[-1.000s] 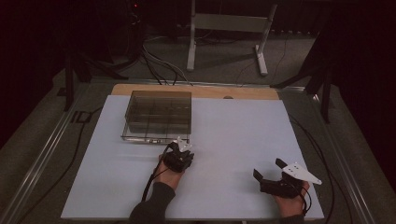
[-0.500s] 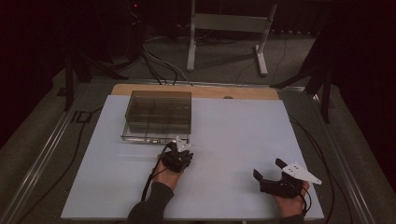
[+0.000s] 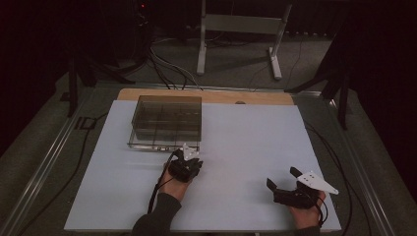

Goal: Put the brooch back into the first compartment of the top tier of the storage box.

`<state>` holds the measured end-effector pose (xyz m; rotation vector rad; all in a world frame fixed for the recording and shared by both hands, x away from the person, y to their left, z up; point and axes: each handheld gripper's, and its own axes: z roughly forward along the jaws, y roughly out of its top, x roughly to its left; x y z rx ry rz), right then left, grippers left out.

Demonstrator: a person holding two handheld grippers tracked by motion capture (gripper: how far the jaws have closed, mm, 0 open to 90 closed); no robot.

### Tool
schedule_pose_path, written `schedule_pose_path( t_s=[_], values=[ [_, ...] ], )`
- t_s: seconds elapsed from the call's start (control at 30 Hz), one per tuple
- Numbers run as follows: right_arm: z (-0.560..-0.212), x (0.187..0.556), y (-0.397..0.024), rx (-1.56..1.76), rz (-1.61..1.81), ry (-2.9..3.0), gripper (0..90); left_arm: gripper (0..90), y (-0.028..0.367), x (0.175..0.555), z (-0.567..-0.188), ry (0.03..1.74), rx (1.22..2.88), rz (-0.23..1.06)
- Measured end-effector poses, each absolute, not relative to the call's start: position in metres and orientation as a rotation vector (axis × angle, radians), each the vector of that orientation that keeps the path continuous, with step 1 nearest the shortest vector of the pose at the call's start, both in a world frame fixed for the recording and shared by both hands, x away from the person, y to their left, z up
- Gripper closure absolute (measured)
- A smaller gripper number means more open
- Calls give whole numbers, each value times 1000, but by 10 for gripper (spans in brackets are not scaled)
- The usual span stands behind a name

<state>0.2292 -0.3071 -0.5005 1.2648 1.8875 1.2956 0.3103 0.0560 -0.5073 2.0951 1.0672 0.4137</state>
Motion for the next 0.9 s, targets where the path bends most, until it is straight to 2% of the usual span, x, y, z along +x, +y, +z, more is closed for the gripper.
schedule_pose_path(
  t_s=[0.9],
  values=[
    [-501, 229, -306, 1265, 1299, 1890, 0, 798, 69, 300, -479, 1035, 2044, 424]
  ],
)
